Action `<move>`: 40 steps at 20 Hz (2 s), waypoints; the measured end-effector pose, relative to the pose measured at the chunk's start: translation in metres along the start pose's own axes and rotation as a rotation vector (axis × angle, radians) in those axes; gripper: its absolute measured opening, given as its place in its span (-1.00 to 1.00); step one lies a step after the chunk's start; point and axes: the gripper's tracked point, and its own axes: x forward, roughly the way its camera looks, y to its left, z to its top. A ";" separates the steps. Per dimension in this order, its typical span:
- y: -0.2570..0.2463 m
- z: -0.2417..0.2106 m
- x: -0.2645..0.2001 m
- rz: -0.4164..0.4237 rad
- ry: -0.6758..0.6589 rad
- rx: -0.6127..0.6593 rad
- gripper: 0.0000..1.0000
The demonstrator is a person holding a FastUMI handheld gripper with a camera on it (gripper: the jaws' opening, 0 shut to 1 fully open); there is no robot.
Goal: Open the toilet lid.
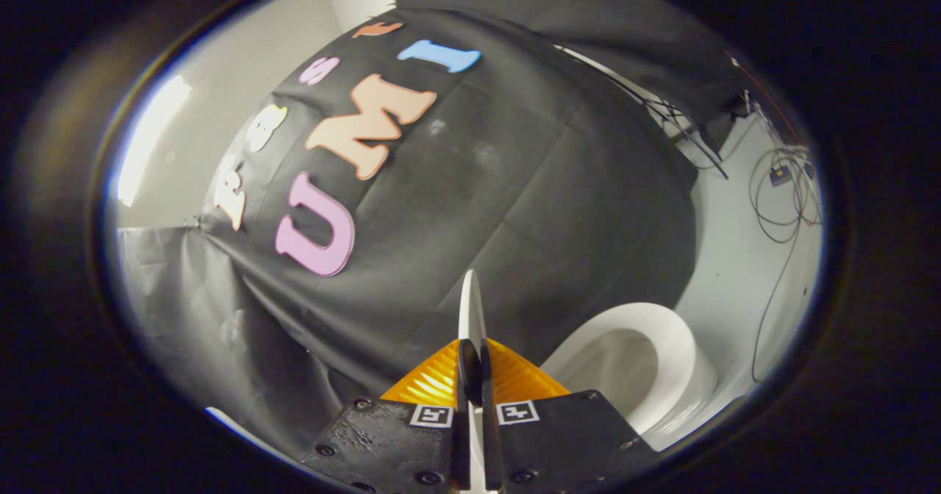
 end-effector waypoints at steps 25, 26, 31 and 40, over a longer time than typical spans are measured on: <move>0.238 -0.130 0.020 0.174 0.177 -0.694 -0.85; 0.246 -0.136 0.020 0.183 0.178 -0.713 -0.85; 0.269 -0.173 0.024 0.203 0.187 -0.787 -0.85; 0.296 -0.226 0.031 0.276 0.254 -0.865 -0.84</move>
